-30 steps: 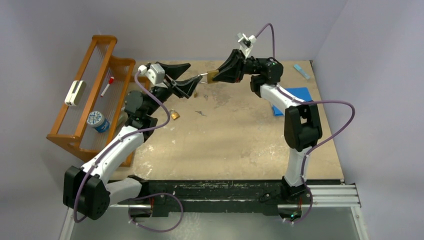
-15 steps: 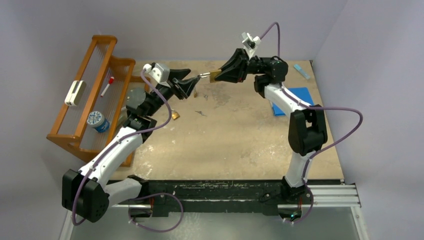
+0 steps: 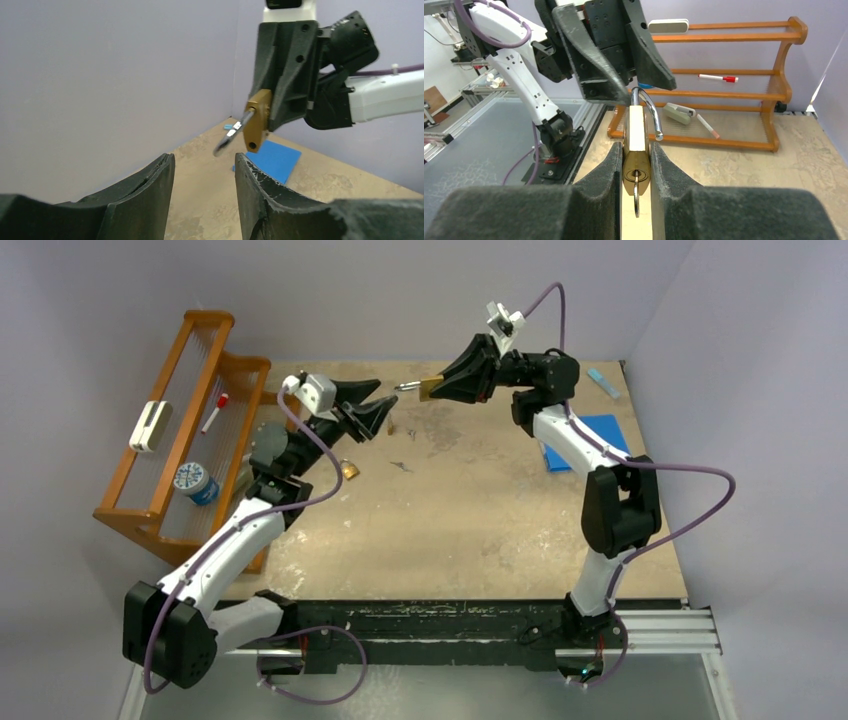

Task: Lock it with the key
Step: Lock the lock.

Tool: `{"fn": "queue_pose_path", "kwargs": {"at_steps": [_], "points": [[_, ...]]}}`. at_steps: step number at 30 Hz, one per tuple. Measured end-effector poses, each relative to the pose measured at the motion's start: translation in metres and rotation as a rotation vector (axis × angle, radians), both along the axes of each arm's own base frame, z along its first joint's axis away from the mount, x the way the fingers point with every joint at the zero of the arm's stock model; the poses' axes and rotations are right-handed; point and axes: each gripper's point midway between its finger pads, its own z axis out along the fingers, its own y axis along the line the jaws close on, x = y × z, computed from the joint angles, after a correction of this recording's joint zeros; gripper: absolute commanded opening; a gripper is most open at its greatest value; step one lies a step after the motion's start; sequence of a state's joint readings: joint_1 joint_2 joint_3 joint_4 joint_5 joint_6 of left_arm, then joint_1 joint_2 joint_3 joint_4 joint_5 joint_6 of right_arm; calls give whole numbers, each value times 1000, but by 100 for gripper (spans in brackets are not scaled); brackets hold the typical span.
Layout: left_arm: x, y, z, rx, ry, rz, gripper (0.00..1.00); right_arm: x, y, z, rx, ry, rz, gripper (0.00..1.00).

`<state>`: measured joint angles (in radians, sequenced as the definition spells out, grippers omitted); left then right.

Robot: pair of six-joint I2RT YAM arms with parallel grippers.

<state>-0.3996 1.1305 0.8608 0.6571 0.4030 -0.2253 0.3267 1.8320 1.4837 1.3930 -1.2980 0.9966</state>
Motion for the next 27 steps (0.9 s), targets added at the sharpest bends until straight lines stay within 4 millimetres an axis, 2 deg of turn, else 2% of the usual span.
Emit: {"fn": "queue_pose_path", "kwargs": {"at_steps": [4, 9, 13, 17, 22, 27], "points": [[-23, -1, -5, 7, -57, -54, 56, 2, 1, -3, -8, 12, -2, 0], [-38, 0, 5, -4, -129, -87, 57, 3, 1, -4, -12, 15, -3, 0], [-38, -4, 7, -7, -155, -108, 57, 1, 1, -4, -11, 17, 0, 0], [-30, -11, -1, 4, -151, -126, 55, -1, 1, -4, -15, 19, 10, 0], [-21, -20, -7, 23, -143, -159, 46, -7, 1, -5, -27, 14, 32, 0], [-25, -23, 0, 20, -181, -188, 38, -9, 1, -5, -31, 16, 40, 0]]}}
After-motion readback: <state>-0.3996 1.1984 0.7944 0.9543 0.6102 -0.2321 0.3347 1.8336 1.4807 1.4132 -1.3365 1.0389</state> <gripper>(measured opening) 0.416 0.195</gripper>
